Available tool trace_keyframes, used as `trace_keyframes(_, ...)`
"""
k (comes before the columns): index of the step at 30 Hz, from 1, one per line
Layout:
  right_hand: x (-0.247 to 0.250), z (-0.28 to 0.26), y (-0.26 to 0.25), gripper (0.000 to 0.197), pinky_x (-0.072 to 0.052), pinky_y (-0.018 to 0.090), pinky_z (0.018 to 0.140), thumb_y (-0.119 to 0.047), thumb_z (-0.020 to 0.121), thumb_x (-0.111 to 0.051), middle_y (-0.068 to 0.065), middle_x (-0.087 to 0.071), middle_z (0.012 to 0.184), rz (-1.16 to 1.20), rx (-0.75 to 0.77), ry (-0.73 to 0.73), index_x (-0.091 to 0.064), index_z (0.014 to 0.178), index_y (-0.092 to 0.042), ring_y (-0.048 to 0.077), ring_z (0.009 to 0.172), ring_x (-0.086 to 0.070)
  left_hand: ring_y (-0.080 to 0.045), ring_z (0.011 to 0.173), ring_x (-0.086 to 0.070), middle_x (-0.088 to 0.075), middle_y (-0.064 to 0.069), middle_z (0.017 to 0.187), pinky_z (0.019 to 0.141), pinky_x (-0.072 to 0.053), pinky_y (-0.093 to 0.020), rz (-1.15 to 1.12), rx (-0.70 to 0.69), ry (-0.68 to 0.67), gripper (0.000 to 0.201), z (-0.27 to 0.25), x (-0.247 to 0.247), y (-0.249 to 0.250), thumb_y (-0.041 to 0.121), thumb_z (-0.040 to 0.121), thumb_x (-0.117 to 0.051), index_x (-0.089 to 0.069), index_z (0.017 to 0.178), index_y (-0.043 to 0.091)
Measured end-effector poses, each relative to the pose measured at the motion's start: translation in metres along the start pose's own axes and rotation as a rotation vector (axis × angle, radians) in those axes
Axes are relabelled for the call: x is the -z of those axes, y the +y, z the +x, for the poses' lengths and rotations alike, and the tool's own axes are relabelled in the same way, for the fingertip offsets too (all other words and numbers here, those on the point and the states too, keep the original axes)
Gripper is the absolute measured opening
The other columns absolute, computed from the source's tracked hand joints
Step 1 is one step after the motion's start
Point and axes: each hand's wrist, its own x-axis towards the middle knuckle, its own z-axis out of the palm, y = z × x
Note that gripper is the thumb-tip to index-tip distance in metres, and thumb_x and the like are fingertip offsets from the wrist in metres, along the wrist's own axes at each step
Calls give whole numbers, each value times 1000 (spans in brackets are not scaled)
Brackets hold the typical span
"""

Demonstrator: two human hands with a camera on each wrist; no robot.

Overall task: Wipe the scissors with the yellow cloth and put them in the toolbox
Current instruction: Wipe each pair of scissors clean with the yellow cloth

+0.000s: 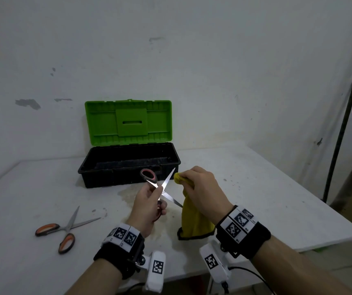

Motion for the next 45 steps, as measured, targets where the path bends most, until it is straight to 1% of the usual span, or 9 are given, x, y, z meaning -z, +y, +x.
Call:
trace_keyframes(3, 2, 0, -1, 19, -53, 33, 76, -20, 98, -57, 1, -61, 99, -5, -7, -4, -71, 111, -16, 15, 83, -58, -14, 51, -49, -49, -9, 86, 45, -43, -25, -13, 4, 19, 10, -1, 0, 0, 17, 101, -56, -54, 98, 7)
trace_keyframes(8, 4, -1, -4, 19, -54, 34, 77, -21, 97, -58, 2, -61, 97, 9, -23, 7, -72, 108, -14, 18, 82, -60, -17, 51, -55, -55, -9, 77, 45, -48, -29, -57, -10, 67, 17, -3, 0, 1, 20, 101, -58, -54, 94, 5)
trace_keyframes(16, 6, -5, -10, 23, -51, 29, 82, -13, 91, -58, 0, -59, 103, -12, -49, -36, -72, 109, -15, 15, 92, -55, -19, 47, -52, -48, -14, 67, 42, -47, -28, -80, -33, 131, 17, -2, -3, 5, 16, 101, -50, -58, 95, 2)
trace_keyframes(21, -6, -3, -14, 21, -53, 33, 79, -10, 92, -61, 5, -63, 101, 6, 88, 8, -72, 109, -13, 20, 90, -60, -19, 51, -56, -60, -13, 73, 50, -53, -32, -41, -49, 31, 21, -6, -9, 1, 17, 103, -52, -63, 97, 0)
trace_keyframes(24, -15, -2, -14, 18, -53, 38, 74, -14, 95, -58, 8, -61, 97, -33, 116, -16, -73, 105, -10, 24, 84, -60, -17, 50, -56, -58, -7, 59, 51, -53, -29, -17, -65, 8, 25, -10, -12, 0, 18, 102, -55, -63, 89, -2)
trace_keyframes(32, -4, 16, 9, 20, -51, 35, 75, -14, 98, -51, 4, -56, 94, -86, -110, 29, -71, 98, -14, 24, 84, -58, -18, 51, -54, -56, -12, 58, 55, -55, -28, -6, -19, 44, 24, -4, -5, -9, 16, 98, -62, -65, 84, -3)
trace_keyframes(38, -22, -5, 3, 19, -52, 41, 73, -3, 89, -59, 6, -56, 99, -128, 92, -132, -66, 103, -13, 25, 83, -58, -14, 46, -52, -53, -12, 57, 52, -52, -24, 14, -37, 9, 27, -3, -10, -6, 15, 100, -59, -65, 85, -7)
trace_keyframes(43, -8, 13, 26, 19, -51, 37, 78, -15, 98, -51, 5, -58, 96, -107, -142, -2, -68, 104, -12, 24, 86, -57, -17, 48, -49, -52, -9, 54, 49, -50, -25, 6, -28, 6, 24, -4, -8, -8, 15, 100, -58, -62, 84, -4)
trace_keyframes(45, -4, 14, 28, 19, -51, 35, 78, -19, 99, -52, 4, -59, 95, -55, -138, 54, -69, 104, -13, 22, 87, -57, -15, 47, -50, -52, -8, 54, 49, -50, -25, -25, -13, 9, 23, -3, -7, -7, 13, 99, -58, -62, 83, -2)
